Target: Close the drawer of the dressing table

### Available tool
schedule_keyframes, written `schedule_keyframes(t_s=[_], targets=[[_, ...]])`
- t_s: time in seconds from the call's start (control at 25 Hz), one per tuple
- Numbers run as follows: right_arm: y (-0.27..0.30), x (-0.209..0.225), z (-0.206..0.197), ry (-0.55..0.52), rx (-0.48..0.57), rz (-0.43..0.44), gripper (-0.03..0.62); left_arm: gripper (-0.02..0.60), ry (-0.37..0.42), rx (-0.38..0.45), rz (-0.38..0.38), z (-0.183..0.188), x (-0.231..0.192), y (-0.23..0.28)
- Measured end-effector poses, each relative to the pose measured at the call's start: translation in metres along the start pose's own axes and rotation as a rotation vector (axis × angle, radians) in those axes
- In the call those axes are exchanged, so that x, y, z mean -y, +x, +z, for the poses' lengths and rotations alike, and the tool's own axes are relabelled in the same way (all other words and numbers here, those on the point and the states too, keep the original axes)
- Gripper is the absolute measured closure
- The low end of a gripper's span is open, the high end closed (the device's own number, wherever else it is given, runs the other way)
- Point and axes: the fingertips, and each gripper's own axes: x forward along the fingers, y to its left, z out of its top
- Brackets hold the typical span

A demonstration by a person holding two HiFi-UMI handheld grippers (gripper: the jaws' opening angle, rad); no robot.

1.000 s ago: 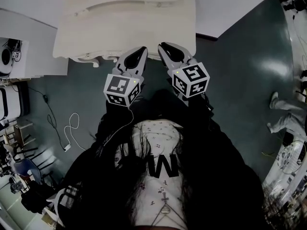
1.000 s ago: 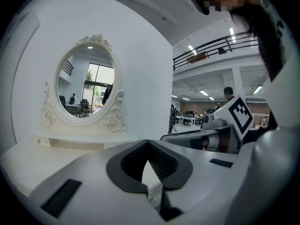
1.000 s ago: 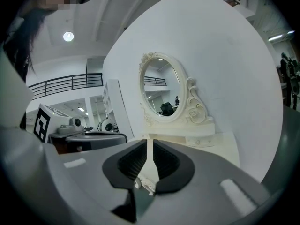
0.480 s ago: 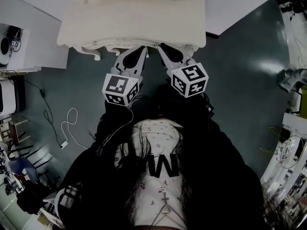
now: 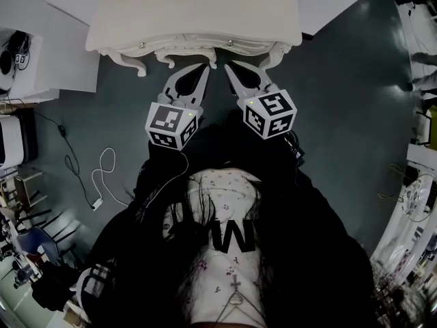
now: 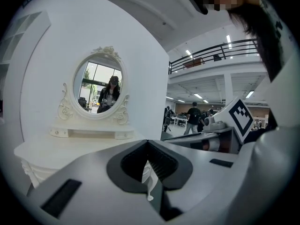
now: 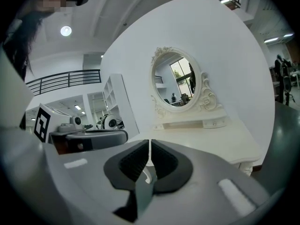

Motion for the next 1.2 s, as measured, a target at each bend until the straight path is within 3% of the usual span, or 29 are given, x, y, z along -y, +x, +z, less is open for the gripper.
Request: schedule_keyframes(t_s=[0.56,1.2], targets=[[-0.02,-0.028,-0.018,-0.019,-0.002,-0.054,0.585,0.581,0.001,0.013,-0.086,-0.013,0.018,-0.022],[-0.017,-0.038,-0.023,-0.051,-0.015,-0.054,0.586,0.581,0.015,0.024,-0.108,-0.015,0.018,-0.028]])
